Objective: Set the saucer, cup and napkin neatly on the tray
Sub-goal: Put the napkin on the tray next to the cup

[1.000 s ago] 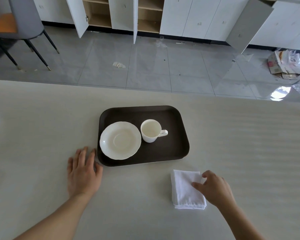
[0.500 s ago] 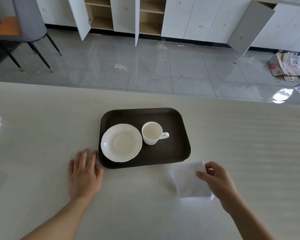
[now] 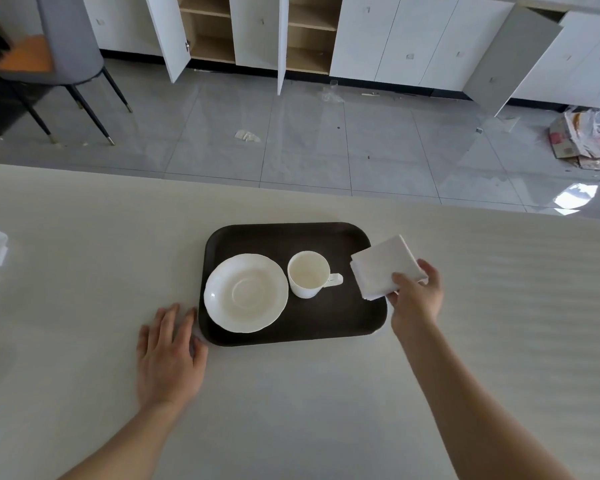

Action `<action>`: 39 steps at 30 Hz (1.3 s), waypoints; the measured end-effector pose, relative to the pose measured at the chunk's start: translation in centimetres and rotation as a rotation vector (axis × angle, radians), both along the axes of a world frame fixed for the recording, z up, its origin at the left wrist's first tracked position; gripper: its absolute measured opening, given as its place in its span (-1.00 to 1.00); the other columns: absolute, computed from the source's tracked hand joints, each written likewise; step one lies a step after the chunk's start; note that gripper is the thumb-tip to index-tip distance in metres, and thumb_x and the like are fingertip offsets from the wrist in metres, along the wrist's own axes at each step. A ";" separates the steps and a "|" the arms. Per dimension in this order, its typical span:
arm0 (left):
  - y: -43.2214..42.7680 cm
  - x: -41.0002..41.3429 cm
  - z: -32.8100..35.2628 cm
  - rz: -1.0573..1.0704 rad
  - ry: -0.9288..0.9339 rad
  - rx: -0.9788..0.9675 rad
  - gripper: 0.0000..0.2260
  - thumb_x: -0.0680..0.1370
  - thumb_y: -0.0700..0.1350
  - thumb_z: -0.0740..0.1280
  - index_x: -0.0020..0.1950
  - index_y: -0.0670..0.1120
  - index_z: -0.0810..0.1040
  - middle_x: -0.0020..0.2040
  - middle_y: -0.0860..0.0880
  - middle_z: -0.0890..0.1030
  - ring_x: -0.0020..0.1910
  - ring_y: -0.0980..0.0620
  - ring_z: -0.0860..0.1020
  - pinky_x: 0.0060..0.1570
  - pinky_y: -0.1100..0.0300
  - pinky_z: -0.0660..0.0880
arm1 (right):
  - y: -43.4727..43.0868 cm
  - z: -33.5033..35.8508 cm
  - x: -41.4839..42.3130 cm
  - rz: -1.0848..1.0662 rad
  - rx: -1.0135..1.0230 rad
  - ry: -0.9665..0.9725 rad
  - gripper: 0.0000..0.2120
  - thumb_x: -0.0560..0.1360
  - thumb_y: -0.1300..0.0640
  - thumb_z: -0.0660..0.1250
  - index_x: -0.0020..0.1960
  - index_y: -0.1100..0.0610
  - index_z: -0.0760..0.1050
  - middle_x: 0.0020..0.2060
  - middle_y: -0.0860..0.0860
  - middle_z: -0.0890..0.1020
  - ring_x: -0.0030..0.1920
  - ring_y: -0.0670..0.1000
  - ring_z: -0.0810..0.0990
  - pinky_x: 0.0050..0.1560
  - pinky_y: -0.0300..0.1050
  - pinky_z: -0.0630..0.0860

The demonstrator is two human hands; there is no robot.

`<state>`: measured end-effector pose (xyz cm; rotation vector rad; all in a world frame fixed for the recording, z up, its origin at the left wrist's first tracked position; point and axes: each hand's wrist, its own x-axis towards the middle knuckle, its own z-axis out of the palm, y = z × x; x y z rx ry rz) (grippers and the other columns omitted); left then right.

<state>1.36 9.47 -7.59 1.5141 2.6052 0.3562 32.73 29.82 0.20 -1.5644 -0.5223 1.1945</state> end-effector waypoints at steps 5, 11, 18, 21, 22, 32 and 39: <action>0.0 -0.2 -0.4 -0.001 -0.003 0.003 -0.49 0.47 0.01 0.09 0.35 -0.13 0.48 0.43 -0.21 0.41 0.45 -0.23 0.32 0.45 -0.22 0.16 | -1.0 -2.3 -2.4 -0.069 -0.121 -0.003 -0.66 0.43 0.38 0.35 0.11 0.06 0.43 -0.05 -0.01 0.55 -0.06 0.01 0.60 -0.19 -0.10 0.63; 0.0 -0.2 -0.5 0.002 -0.004 0.013 -0.50 0.47 0.02 0.09 0.35 -0.13 0.49 0.43 -0.21 0.41 0.44 -0.24 0.32 0.44 -0.22 0.16 | -1.7 -3.0 -1.6 0.167 -0.191 -0.273 -0.77 0.44 0.26 0.39 0.04 0.07 0.45 -0.07 0.03 0.61 -0.04 0.09 0.64 0.01 0.07 0.65; 0.0 -0.1 -0.2 0.003 0.002 0.008 -0.49 0.47 0.01 0.09 0.36 -0.12 0.48 0.44 -0.20 0.40 0.46 -0.22 0.30 0.46 -0.21 0.15 | -1.8 -2.7 -0.5 0.255 -0.199 -0.426 -0.86 0.44 0.26 0.41 -0.06 0.09 0.50 -0.14 0.04 0.66 -0.18 0.04 0.69 -0.05 0.11 0.69; 0.0 -0.1 -0.1 0.004 0.000 0.010 -0.49 0.47 0.00 0.09 0.37 -0.12 0.47 0.44 -0.21 0.40 0.46 -0.22 0.30 0.46 -0.20 0.14 | -2.1 -2.3 -0.3 0.288 -0.181 -0.494 -0.86 0.43 0.23 0.42 -0.09 0.06 0.50 -0.12 0.04 0.65 -0.18 0.07 0.71 -0.18 -0.01 0.68; 0.0 -0.1 -0.1 0.002 0.001 0.009 -0.49 0.47 0.00 0.09 0.37 -0.12 0.47 0.44 -0.21 0.40 0.46 -0.22 0.30 0.46 -0.20 0.14 | -2.2 -2.2 -0.2 0.308 -0.173 -0.524 -0.86 0.44 0.22 0.42 -0.10 0.05 0.49 -0.12 0.03 0.65 -0.23 0.06 0.72 -0.25 -0.07 0.65; -0.1 0.0 0.0 0.001 -0.003 -0.001 -0.49 0.47 0.01 0.09 0.36 -0.12 0.48 0.44 -0.20 0.40 0.47 -0.21 0.30 0.47 -0.21 0.14 | -3.0 -1.5 1.0 0.414 -0.160 -0.701 -0.81 0.46 0.11 0.42 0.05 0.07 0.50 -0.19 -0.03 0.68 -0.45 -0.10 0.68 -0.31 -0.12 0.54; -0.1 -0.1 -0.1 0.001 -0.007 -0.013 -0.48 0.47 0.02 0.07 0.38 -0.10 0.46 0.46 -0.18 0.39 0.49 -0.19 0.28 0.48 -0.19 0.13 | -3.3 -0.6 1.1 0.409 -0.085 -0.790 -0.91 0.44 0.18 0.38 -0.21 0.05 0.50 -0.35 0.01 0.68 -0.40 -0.06 0.65 -0.37 -0.16 0.43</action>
